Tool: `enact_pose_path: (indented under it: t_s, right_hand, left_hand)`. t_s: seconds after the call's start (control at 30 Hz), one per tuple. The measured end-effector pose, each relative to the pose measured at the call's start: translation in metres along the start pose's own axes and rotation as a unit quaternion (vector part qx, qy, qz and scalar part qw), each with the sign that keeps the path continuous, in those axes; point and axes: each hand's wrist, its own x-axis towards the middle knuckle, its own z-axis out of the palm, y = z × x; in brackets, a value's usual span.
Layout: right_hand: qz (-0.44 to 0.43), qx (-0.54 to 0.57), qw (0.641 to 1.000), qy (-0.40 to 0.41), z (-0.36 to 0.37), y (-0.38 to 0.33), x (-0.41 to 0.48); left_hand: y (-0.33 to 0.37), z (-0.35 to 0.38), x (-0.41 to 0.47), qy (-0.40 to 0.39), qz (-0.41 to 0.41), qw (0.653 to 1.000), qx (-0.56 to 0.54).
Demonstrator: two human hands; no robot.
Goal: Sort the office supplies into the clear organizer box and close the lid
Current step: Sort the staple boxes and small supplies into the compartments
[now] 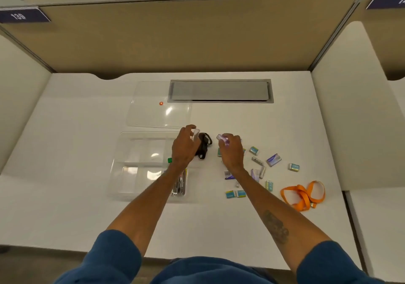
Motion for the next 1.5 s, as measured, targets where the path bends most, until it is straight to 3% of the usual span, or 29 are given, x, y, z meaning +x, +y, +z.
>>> enact_pose_path:
  t_s: [0.17,0.3,0.43,0.53,0.67,0.8,0.97,1.1,1.2,1.37,1.5]
  right_hand:
    - [-0.04,-0.019,0.998,-0.048,0.039,-0.031,0.001]
    - [-0.117,-0.073,0.988,-0.07,0.064,-0.04,0.001]
    - [-0.221,-0.164,0.956,-0.103,0.09,-0.045,0.002]
    - [-0.249,-0.243,0.929,-0.125,0.107,-0.047,0.003]
    - [-0.266,-0.356,0.892,-0.082,0.121,-0.046,0.003]
    - [-0.265,-0.416,0.863,-0.112,0.129,-0.051,0.005]
    - [-0.264,-0.35,0.891,-0.117,0.128,-0.056,0.005]
    - [-0.224,-0.273,0.935,-0.047,0.111,-0.048,0.007]
    - [-0.197,-0.261,0.945,-0.006,0.084,-0.032,0.01]
    - [-0.133,-0.258,0.957,0.021,0.026,0.02,0.016]
    - [-0.07,-0.264,0.962,-0.026,-0.007,0.053,0.021]
  left_hand:
    - [-0.049,-0.024,0.007,0.01,0.028,0.992,0.124]
    - [-0.071,-0.025,0.004,-0.044,0.073,0.971,0.225]
    - [-0.082,-0.02,0.001,-0.098,0.085,0.942,0.31]
    - [-0.087,-0.02,0.0,-0.104,0.074,0.935,0.332]
    - [-0.094,-0.026,0.002,-0.107,0.074,0.928,0.35]
    - [-0.104,-0.034,0.003,-0.097,0.1,0.936,0.322]
    - [-0.099,-0.043,0.002,-0.048,0.12,0.957,0.261]
    - [-0.089,-0.041,-0.002,0.003,0.136,0.964,0.227]
    - [-0.073,-0.032,-0.004,0.019,0.158,0.965,0.208]
    - [-0.04,-0.004,-0.008,-0.007,0.196,0.966,0.17]
    - [-0.013,0.023,-0.012,-0.067,0.193,0.974,0.099]
